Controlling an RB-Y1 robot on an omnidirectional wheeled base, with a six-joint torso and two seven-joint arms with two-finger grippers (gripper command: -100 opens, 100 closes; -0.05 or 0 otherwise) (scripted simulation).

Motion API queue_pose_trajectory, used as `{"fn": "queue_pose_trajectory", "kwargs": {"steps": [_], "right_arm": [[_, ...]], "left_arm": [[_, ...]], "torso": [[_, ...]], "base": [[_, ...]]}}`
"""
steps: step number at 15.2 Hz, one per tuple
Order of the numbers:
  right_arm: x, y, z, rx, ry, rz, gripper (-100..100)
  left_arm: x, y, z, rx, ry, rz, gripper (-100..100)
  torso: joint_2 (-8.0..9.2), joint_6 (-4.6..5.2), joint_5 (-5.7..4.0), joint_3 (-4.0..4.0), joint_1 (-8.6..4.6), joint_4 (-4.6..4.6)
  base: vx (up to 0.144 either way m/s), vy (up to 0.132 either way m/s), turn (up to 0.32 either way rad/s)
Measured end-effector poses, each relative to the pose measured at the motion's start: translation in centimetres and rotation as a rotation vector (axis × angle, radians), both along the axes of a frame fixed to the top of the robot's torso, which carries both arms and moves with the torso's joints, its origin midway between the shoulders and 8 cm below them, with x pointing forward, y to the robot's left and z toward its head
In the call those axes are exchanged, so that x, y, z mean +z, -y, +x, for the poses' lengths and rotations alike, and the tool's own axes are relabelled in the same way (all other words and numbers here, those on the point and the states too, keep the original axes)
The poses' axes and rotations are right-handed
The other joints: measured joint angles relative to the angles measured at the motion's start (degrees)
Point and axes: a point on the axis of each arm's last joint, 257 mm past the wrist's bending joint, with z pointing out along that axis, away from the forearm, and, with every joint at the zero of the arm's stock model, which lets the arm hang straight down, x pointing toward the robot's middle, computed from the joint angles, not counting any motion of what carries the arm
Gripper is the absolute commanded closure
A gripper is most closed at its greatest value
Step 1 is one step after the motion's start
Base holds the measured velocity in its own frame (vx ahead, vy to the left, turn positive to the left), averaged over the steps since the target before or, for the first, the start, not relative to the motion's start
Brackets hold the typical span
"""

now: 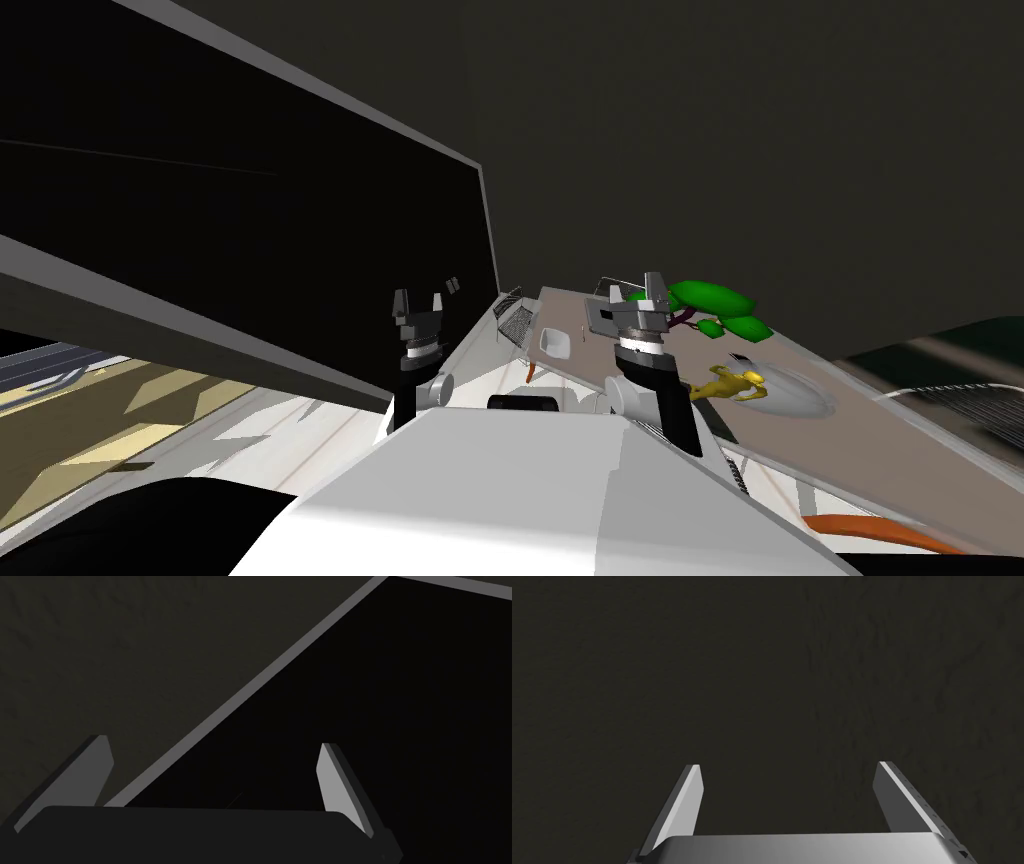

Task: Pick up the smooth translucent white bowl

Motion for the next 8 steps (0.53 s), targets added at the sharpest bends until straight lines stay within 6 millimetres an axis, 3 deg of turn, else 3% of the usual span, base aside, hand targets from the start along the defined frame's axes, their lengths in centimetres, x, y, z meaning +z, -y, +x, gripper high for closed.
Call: {"fn": "queue_pose_trajectory", "kwargs": {"steps": [4,8], "right_arm": [[-1.0,-0.9,0.8,0.023,-0.04,-0.065,-100],[-3.8,-1.9,2.1,0.045,-0.119,-0.153,-100]], "left_arm": [[0.0,0.0,0.0,0.0,0.0,0.0,0],[0.0,0.0,0.0,0.0,0.0,0.0,0]], "torso": [[-0.03,-0.01,0.01,-0.02,0.06,-0.01],[-0.06,-0.02,0.02,-0.04,0.11,-0.02]], "base": [[0.007,0.021,0.055],[0.013,0.032,0.071]]}}
